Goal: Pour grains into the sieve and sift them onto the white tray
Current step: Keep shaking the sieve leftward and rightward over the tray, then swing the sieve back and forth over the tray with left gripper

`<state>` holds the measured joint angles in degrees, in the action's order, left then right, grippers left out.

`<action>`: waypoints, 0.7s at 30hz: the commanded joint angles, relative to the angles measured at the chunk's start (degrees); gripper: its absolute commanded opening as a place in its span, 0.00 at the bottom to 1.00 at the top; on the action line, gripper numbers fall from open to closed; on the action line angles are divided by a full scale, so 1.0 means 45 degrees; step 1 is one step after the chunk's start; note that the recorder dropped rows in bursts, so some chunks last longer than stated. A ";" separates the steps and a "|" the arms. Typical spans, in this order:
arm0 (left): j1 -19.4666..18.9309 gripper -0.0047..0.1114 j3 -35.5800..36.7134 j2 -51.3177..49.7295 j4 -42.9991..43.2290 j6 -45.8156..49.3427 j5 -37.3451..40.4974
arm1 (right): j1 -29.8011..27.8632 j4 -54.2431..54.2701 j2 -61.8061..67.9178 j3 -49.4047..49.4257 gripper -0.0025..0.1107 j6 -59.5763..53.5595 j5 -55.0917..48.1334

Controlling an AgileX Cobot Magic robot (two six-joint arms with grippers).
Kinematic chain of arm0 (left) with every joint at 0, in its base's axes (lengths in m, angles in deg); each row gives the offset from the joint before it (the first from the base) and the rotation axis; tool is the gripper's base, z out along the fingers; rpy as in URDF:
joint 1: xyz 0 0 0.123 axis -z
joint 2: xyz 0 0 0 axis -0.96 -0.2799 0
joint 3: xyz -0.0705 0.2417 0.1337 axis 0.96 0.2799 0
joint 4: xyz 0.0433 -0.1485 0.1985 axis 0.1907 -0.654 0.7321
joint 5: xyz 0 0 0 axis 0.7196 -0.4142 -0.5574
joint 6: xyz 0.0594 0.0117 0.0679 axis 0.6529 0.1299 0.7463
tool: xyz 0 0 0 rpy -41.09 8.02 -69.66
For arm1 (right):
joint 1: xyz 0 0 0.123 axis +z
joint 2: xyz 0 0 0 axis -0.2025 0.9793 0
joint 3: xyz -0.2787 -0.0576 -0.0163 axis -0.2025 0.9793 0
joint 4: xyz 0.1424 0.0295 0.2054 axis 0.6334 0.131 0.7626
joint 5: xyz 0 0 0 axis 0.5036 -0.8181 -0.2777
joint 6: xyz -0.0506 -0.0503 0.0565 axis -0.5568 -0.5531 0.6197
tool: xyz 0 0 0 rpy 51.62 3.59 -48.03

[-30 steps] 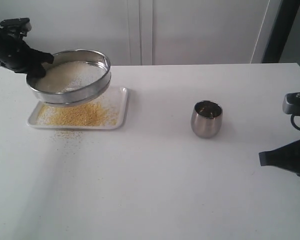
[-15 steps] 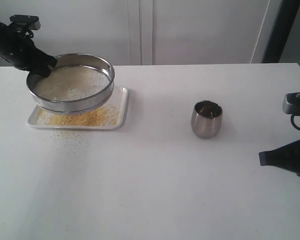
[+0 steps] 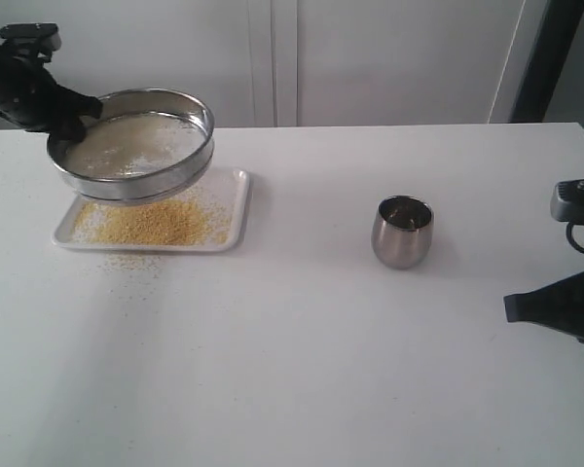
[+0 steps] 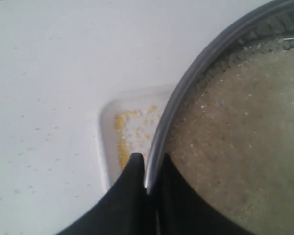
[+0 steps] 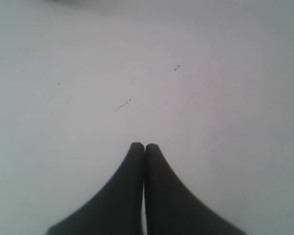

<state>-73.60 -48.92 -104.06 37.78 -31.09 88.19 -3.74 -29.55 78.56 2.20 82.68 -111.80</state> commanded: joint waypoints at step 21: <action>-0.0518 0.04 -0.0301 -0.0062 -0.0924 -0.1372 0.0751 | -0.0121 -0.0052 -0.0080 0.0056 0.02 0.0055 0.0140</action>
<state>-73.04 -49.05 -105.52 35.29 -32.08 91.71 -3.74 -29.44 78.56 2.20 82.75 -111.80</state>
